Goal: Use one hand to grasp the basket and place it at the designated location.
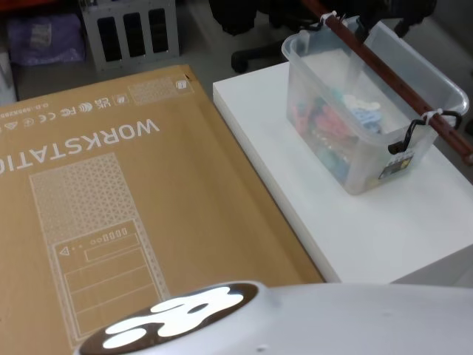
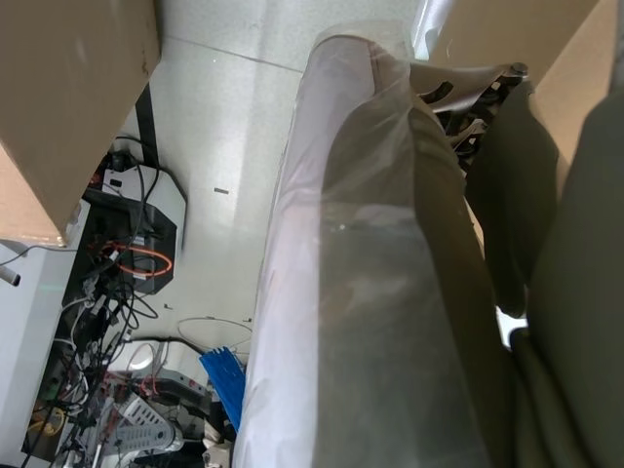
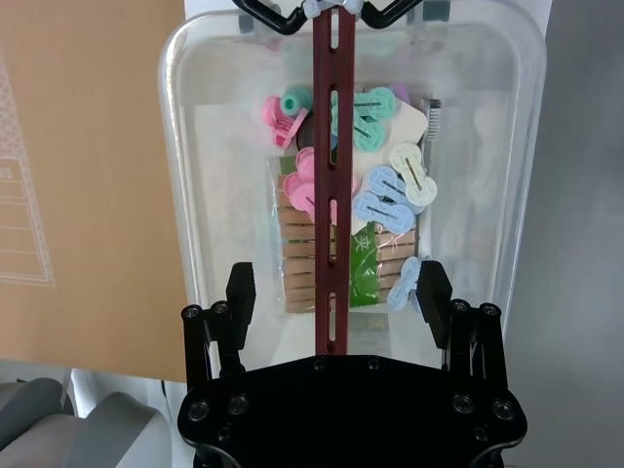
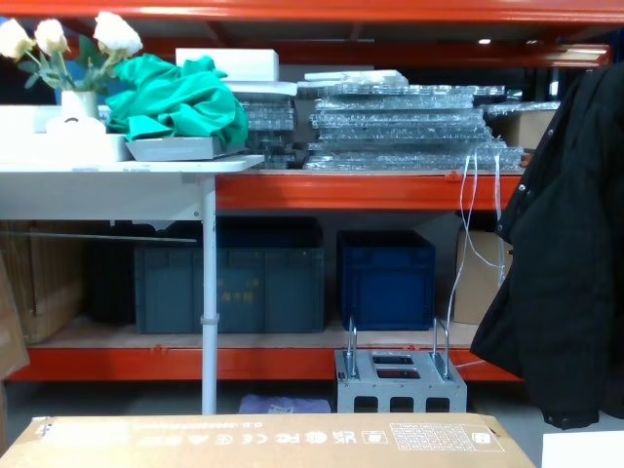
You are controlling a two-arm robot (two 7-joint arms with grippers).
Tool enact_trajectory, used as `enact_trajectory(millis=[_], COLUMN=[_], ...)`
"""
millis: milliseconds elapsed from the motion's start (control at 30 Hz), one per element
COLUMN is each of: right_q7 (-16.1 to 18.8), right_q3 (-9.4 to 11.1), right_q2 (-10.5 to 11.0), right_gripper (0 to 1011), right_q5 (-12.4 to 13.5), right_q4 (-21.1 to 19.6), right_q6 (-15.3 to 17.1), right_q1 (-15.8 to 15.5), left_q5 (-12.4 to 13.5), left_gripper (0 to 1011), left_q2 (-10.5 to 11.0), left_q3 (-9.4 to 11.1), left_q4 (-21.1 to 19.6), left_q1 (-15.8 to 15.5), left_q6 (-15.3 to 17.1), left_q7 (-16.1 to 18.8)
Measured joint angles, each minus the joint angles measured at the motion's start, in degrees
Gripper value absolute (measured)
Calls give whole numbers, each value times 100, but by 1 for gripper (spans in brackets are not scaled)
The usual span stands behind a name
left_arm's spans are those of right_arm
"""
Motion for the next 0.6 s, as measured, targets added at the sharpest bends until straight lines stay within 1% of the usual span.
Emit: enact_trajectory(millis=[100, 233, 267, 300, 333, 433, 600], right_q7=[-58, -100, -129, -142, -167, -196, -201], right_q3=[118, 229, 305, 333, 395, 477, 553], right_q2=[174, 313, 409, 443, 522, 606, 644], right_gripper=[1001, 1001, 1001, 1001, 1001, 1001, 1001], right_q5=[61, 127, 179, 198, 237, 272, 282], right_q4=[-258, -437, -549, -589, -673, -775, -823], right_q6=[83, 130, 163, 177, 204, 235, 244], right_q1=[-38, -76, -99, -107, -130, -164, -203], left_q5=[0, 0, 1, 0, -1, 0, 0], left_gripper=[0, 0, 0, 0, 0, 0, 0], left_q2=[0, 0, 0, 0, 0, 0, 0], left_q3=[0, 0, 0, 0, 0, 0, 0], left_q4=[2, 0, 3, 0, 0, 0, 0], left_q1=[0, 0, 0, 0, 0, 0, 0], left_q6=[0, 0, 0, 0, 0, 0, 0], left_q7=[0, 0, 0, 0, 0, 0, 0])
